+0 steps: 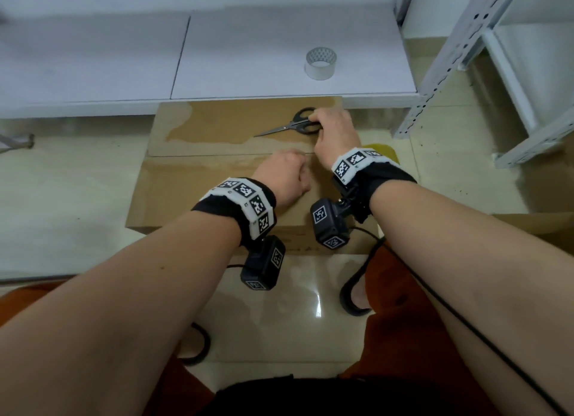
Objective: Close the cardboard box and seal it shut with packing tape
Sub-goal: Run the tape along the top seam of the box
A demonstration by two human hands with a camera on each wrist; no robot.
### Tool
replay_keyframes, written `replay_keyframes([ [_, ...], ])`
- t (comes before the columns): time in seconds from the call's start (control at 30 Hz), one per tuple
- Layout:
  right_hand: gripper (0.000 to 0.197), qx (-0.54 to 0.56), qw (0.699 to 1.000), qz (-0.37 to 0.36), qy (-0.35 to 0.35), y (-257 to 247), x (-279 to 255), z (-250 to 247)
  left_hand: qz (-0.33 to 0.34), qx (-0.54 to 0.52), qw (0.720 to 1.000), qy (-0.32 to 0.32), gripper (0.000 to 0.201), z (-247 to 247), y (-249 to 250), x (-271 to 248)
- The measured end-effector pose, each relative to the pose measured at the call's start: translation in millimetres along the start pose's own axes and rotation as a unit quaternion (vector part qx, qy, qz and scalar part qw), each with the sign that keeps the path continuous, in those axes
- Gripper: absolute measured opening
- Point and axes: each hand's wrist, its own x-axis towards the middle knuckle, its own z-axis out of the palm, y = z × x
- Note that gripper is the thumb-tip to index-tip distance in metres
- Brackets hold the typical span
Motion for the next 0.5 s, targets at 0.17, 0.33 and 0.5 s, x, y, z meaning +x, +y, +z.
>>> replay_keyframes([
  [0.17,0.045,-0.094,0.986,0.004,-0.138,-6.0,23.1,3.0,-0.028,-0.061,0.998,0.016,0.011,-3.1,-17.6,-10.0],
  [0.33,0.032,-0.187,0.975,0.029,-0.116,-13.1,23.8,2.9,-0.054,-0.059,0.996,0.044,0.011,-3.7,-32.4,-17.3],
  [0.5,0.012,-0.161,0.972,0.1,-0.142,-12.4,10.9,-8.7,-0.06,-0.033,0.997,0.046,0.029,0.6,-29.7,-16.9],
])
